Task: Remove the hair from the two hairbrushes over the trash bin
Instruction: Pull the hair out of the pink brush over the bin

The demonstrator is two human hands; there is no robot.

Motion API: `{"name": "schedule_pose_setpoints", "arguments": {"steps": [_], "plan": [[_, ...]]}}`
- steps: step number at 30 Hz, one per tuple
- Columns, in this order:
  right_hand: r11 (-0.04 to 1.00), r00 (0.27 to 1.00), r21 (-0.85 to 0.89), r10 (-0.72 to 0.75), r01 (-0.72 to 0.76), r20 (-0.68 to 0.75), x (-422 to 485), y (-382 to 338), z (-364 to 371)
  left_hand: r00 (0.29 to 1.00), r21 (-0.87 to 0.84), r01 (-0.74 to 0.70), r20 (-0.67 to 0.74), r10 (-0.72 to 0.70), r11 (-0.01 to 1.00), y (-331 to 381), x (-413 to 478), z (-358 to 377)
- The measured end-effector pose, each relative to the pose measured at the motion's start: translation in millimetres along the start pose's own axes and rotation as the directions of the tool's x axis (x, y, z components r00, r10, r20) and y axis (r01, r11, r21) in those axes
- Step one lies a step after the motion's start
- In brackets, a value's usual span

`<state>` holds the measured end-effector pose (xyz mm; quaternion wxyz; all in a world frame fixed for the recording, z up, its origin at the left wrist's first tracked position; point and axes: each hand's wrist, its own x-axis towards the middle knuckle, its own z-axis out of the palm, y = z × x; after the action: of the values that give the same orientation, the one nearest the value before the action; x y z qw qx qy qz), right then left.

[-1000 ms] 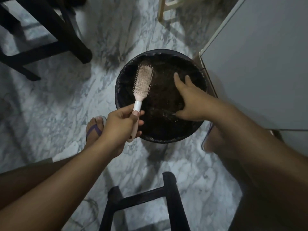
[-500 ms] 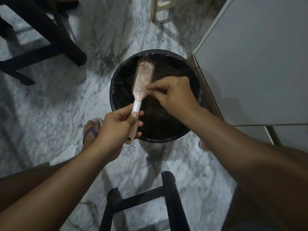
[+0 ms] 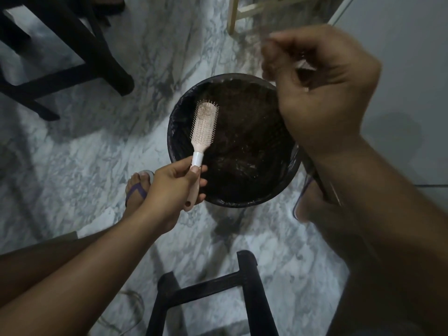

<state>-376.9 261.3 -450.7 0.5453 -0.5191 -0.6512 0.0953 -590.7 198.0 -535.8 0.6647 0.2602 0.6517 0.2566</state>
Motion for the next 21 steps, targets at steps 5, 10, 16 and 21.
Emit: {"name": "schedule_pose_setpoints", "arguments": {"steps": [5,10,16,21], "plan": [[0.889,0.834,-0.343,0.421,-0.302,0.356,-29.5,37.9,10.5,0.999,-0.007,-0.026,-0.019,0.026,1.000,2.3,-1.0,2.4],[0.685,0.141,-0.711,0.729,-0.160,0.670,-43.2,47.3,18.6,0.999,-0.007,-0.039,-0.010,0.039,0.999,4.6,-1.7,2.4],[0.712,0.406,-0.682,0.679,-0.166,0.611,-30.0,36.6,10.6,0.998,0.013,-0.065,0.019,0.065,0.998,3.8,-3.8,3.5],[0.898,0.787,-0.340,0.416,-0.278,0.456,-34.9,34.1,23.6,0.996,0.028,-0.073,0.058,0.071,0.997,1.9,-7.8,7.7]]}}
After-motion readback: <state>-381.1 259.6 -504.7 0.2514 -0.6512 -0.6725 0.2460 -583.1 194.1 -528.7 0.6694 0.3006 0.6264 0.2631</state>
